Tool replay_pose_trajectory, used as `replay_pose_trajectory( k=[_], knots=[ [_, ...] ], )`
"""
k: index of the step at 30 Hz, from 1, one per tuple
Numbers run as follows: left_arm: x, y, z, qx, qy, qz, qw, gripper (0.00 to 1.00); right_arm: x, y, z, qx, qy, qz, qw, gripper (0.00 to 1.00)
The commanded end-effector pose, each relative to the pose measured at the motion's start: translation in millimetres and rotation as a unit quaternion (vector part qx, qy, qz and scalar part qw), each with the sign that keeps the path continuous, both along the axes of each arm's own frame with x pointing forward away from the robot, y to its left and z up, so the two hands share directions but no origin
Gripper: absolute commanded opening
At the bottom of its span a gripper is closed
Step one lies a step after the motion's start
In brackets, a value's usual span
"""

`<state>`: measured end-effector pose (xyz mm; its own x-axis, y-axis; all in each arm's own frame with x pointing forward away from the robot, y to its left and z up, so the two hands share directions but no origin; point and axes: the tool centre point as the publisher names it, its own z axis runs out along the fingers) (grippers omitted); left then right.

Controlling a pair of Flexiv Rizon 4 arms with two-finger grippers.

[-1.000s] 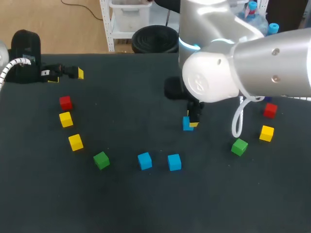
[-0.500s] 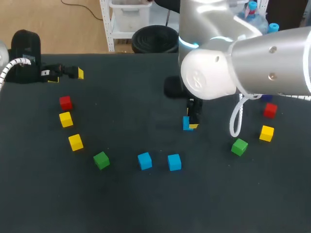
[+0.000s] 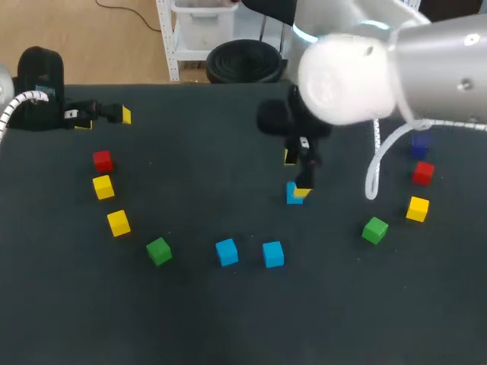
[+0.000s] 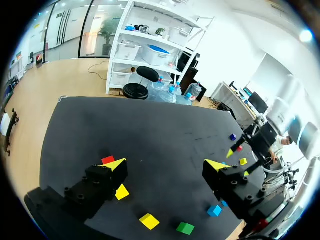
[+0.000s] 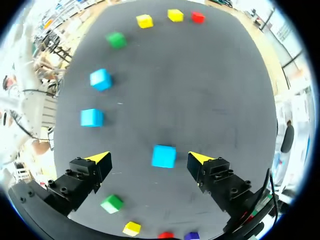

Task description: Place the blue cubes, place green cubes on the blue cubes, place the yellow cubes on the green cubes, then place the red cubes on the yellow cubes, and place purple cube on the red cubes.

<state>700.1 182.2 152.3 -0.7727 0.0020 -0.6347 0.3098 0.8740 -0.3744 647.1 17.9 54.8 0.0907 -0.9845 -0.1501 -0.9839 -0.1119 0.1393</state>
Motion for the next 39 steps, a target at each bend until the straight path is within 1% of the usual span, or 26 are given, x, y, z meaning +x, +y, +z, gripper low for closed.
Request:
replay_pose_trajectory(
  k=[1,5,7,9,11,12,19,25,29,34,39],
  knots=[
    [-0.3,2.2,-1.5,-0.005,-0.003,-0.003,1.0,1.0,-40.0,-4.7,1.8,0.01,-0.015,0.007,1.0,1.0],
    [-0.3,2.2,-1.5,-0.005,-0.003,-0.003,1.0,1.0,-56.0,3.9,-13.6,0.002,-0.007,0.011,1.0,1.0],
    [-0.3,2.2,-1.5,-0.005,-0.003,-0.003,1.0,1.0,-62.1,9.8,-20.5,0.002,0.004,-0.001,1.0,1.0],
    [-0.3,2.2,-1.5,-0.005,-0.003,-0.003,1.0,1.0,-64.9,14.7,-27.8,0.001,0.003,-0.004,1.0,1.0],
    [-0.3,2.2,-1.5,-0.005,-0.003,-0.003,1.0,1.0,-64.6,19.5,-32.7,0.007,0.008,-0.019,1.0,1.0],
    [-0.3,2.2,-1.5,-0.005,-0.003,-0.003,1.0,1.0,-65.3,21.6,-34.3,0.005,0.003,-0.018,1.0,1.0],
    [-0.3,2.2,-1.5,-0.005,-0.003,-0.003,1.0,1.0,-73.6,33.0,-33.6,0.013,-0.004,-0.008,1.0,1.0],
    [-0.3,2.2,-1.5,-0.005,-0.003,-0.003,1.0,1.0,-81.1,38.8,-31.1,0.013,-0.007,0.015,1.0,1.0],
    [-0.3,2.2,-1.5,-0.005,-0.003,-0.003,1.0,1.0,-88.5,36.0,-27.0,0.011,0.003,0.022,1.0,1.0],
    [-0.3,2.2,-1.5,-0.005,-0.003,-0.003,1.0,1.0,-94.0,31.1,-27.7,0.005,0.004,0.019,1.0,1.0],
    [-0.3,2.2,-1.5,-0.005,-0.003,-0.003,1.0,1.0,-99.1,30.6,-41.0,0.005,0.027,0.007,1.0,1.0]
  ],
)
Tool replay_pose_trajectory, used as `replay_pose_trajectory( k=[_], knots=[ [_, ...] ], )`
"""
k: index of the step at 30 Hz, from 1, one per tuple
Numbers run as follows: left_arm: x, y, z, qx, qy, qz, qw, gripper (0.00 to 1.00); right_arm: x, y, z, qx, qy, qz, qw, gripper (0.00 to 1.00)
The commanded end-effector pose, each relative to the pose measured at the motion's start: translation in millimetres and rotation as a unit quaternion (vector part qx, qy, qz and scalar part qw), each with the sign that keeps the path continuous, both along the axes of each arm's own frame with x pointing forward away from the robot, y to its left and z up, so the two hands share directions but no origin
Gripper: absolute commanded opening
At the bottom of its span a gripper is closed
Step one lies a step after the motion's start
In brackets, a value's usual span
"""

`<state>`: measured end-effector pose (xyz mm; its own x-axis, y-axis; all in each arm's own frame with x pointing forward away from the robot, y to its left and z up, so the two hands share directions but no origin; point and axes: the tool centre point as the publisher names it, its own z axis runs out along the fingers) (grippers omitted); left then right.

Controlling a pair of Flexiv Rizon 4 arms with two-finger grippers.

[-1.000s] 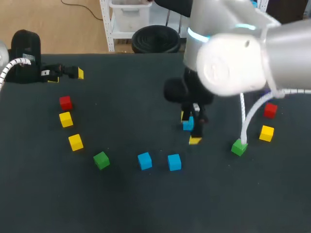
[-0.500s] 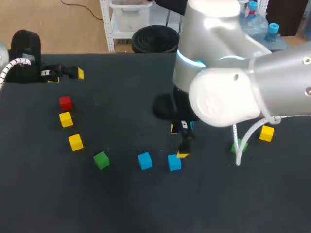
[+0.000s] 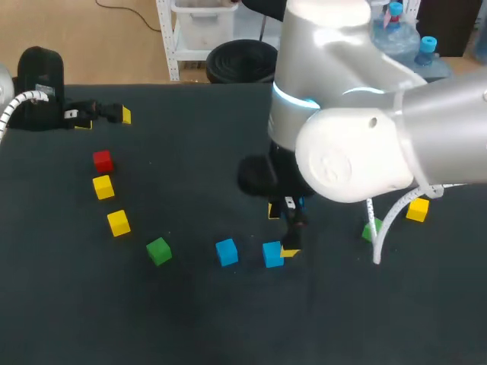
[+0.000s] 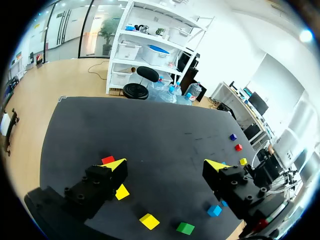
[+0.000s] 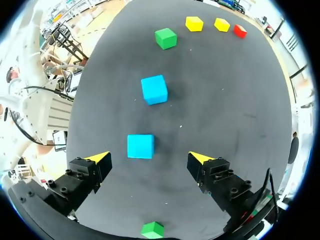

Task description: Place the blue cubes, place green cubes on the blue cubes, place the yellow cubes on the green cubes, then place the red cubes on the yellow cubes, and place purple cube on the red cubes.

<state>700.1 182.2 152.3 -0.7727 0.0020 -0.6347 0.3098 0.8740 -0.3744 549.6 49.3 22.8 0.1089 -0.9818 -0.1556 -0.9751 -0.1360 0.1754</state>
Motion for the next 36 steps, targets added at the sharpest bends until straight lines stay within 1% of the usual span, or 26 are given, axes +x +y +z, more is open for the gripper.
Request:
replay_pose_trajectory(
  k=[1,5,9,14,15,18,19,24,28,32,33,35,36],
  knots=[
    [-0.3,2.1,-1.5,-0.005,-0.003,-0.003,1.0,1.0,-1.9,-0.4,-12.0,0.007,0.013,-0.009,1.0,1.0],
    [-0.3,2.1,-1.5,-0.005,-0.003,-0.003,1.0,1.0,0.7,1.1,-20.8,0.009,0.022,-0.024,0.999,1.0],
    [-0.3,2.1,-1.5,-0.005,-0.003,-0.003,1.0,1.0,-4.0,2.6,-19.2,0.012,0.025,-0.022,0.999,1.0],
    [-0.3,2.1,-1.5,-0.005,-0.003,-0.003,1.0,1.0,-4.3,3.5,-18.9,0.013,0.024,-0.021,0.999,0.99],
    [-0.3,2.1,-1.5,-0.005,-0.003,-0.003,1.0,1.0,-4.4,3.7,-18.6,0.014,0.023,-0.018,0.999,0.9],
    [-0.3,2.1,-1.5,-0.005,-0.003,-0.003,1.0,1.0,-5.2,3.6,-18.1,0.013,0.025,-0.013,1.0,0.55],
    [-0.3,2.1,-1.5,-0.005,-0.003,-0.003,1.0,1.0,-6.1,3.3,-18.2,0.012,0.026,-0.009,1.0,0.49],
    [-0.3,2.1,-1.5,-0.005,-0.003,-0.003,1.0,1.0,-7.6,2.6,-18.5,0.011,0.034,-0.005,0.999,0.46],
    [-0.3,2.1,-1.5,-0.005,-0.003,-0.003,1.0,1.0,-10.7,3.8,-17.2,0.014,0.041,-0.003,0.999,0.47],
    [-0.3,2.1,-1.5,-0.005,-0.003,-0.003,1.0,1.0,-13.5,4.8,-17.9,0.014,0.046,0.001,0.999,0.44],
    [-0.3,2.1,-1.5,-0.005,-0.003,-0.003,1.0,1.0,-13.5,4.8,-18.2,0.014,0.048,0.0,0.999,0.41],
    [-0.3,2.1,-1.5,-0.005,-0.003,-0.003,1.0,1.0,-12.9,5.0,-18.6,0.015,0.049,-0.002,0.999,0.27],
    [-0.3,2.1,-1.5,-0.005,-0.003,-0.003,1.0,1.0,-12.7,5.1,-18.7,0.015,0.05,-0.002,0.999,0.03]
  ],
)
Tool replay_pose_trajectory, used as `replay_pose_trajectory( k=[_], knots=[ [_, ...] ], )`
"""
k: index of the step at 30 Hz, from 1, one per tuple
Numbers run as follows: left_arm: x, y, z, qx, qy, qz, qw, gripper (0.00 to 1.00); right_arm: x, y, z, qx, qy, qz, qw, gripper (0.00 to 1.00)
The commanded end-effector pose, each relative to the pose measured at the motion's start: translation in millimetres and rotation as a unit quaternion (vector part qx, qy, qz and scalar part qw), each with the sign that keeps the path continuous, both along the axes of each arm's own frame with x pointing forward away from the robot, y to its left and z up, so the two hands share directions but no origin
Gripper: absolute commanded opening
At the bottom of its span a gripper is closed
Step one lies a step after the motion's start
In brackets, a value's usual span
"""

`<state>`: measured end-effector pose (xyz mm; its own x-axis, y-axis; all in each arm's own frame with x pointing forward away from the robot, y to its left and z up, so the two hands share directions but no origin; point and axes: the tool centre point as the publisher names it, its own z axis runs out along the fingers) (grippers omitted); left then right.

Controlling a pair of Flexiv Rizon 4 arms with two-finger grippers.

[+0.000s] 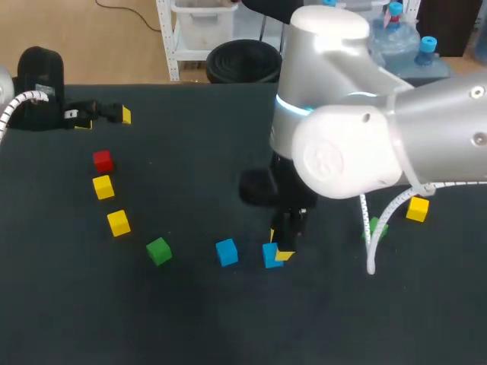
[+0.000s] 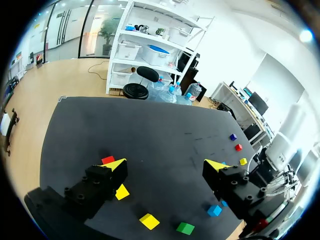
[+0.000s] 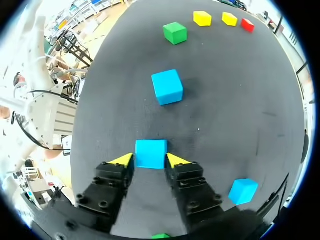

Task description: Place the blue cubes, place green cubes on the blue cubes, place the yellow cubes on the green cubes, then place the red cubes on the yellow cubes, and place purple cube on the red cubes.

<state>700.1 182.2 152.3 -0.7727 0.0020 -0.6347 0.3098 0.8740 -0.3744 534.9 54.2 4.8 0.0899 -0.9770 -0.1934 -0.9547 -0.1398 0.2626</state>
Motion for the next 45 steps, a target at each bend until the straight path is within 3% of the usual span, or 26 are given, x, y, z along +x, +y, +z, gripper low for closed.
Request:
replay_pose_trajectory(
  k=[1,8,18,24,45],
  knots=[
    [-0.3,2.1,-1.5,-0.005,-0.003,-0.003,1.0,1.0,2.2,0.2,-0.7,0.001,0.004,-0.002,1.0,0.0],
    [-0.3,2.1,-1.5,-0.005,-0.003,-0.003,1.0,1.0,10.7,-1.5,-2.2,-0.009,0.006,-0.014,1.0,0.0],
    [-0.3,2.1,-1.5,-0.005,-0.003,-0.003,1.0,1.0,45.8,-5.2,19.2,-0.007,-0.032,-0.035,0.999,0.0],
    [-0.3,2.1,-1.5,-0.005,-0.003,-0.003,1.0,1.0,65.6,-2.9,28.7,-0.003,-0.032,-0.051,0.998,0.0],
    [-0.3,2.1,-1.5,-0.005,-0.003,-0.003,1.0,1.0,65.6,-2.9,28.7,-0.003,-0.032,-0.051,0.998,0.0]
  ],
)
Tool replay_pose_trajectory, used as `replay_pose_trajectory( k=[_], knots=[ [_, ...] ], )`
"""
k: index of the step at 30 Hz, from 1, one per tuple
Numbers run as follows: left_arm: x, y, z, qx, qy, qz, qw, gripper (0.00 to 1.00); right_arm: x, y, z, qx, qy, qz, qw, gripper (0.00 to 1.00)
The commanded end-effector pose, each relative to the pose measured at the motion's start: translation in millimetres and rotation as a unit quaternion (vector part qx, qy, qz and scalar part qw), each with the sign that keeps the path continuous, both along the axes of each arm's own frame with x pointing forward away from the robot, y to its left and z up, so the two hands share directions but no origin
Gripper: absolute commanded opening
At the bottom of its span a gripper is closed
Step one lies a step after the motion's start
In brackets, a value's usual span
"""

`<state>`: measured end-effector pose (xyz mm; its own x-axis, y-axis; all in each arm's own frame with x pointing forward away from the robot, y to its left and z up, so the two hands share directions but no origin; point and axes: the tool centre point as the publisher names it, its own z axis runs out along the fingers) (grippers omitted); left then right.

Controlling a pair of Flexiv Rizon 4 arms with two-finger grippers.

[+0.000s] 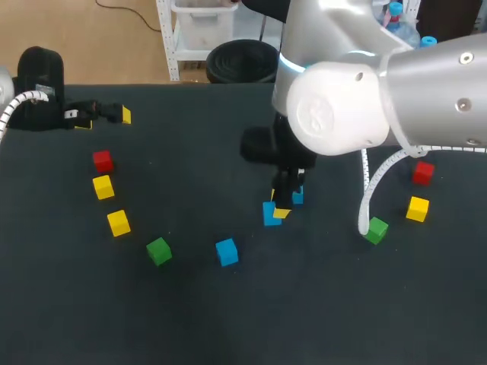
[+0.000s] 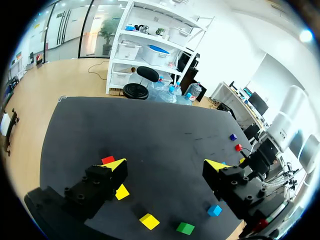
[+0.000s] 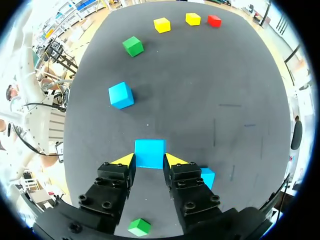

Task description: Place the blue cubes, place green cubes on the blue cubes, place the yellow cubes on the green cubes, then place the red cubes on the yellow cubes, and place purple cube on the red cubes.

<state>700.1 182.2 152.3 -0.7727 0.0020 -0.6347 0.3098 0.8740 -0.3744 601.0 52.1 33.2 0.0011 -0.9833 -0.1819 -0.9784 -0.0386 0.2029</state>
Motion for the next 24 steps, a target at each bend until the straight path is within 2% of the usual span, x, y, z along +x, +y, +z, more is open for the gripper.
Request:
replay_pose_trajectory(
  k=[1,12,19,24],
  knots=[
    [-0.3,2.1,-1.5,-0.005,-0.003,-0.003,1.0,1.0,-0.6,-0.8,0.3,0.001,-0.001,0.0,1.0,0.0],
    [-0.3,2.1,-1.5,-0.005,-0.003,-0.003,1.0,1.0,33.8,-6.2,-9.8,-0.038,-0.027,0.0,0.999,0.0],
    [-0.3,2.1,-1.5,-0.005,-0.003,-0.003,1.0,1.0,39.3,6.2,-5.6,-0.005,-0.028,-0.029,0.999,0.0],
    [-0.3,2.1,-1.5,-0.005,-0.003,-0.003,1.0,1.0,40.0,5.9,-9.0,0.007,-0.011,-0.06,0.998,0.0]
  ],
)
